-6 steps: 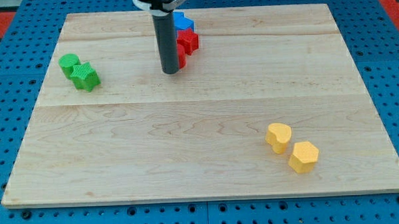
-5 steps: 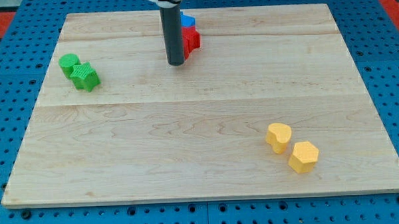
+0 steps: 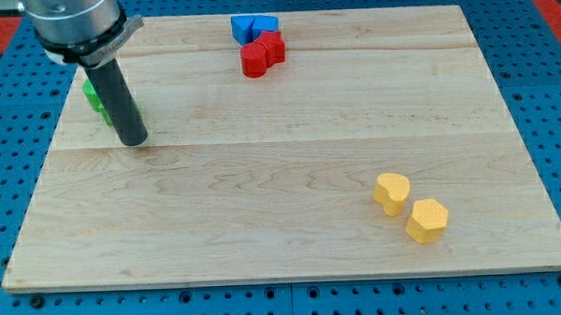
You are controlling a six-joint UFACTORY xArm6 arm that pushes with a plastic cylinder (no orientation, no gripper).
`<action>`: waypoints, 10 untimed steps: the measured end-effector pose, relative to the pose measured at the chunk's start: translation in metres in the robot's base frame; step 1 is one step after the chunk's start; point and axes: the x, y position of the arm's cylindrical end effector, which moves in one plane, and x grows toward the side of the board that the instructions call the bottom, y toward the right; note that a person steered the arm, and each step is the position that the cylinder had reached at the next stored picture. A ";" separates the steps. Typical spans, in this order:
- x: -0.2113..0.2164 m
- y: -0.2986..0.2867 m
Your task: Place the green star to the left of the red circle
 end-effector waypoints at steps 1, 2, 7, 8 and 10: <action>-0.028 -0.017; 0.030 -0.010; -0.058 -0.033; -0.037 -0.020; -0.044 0.022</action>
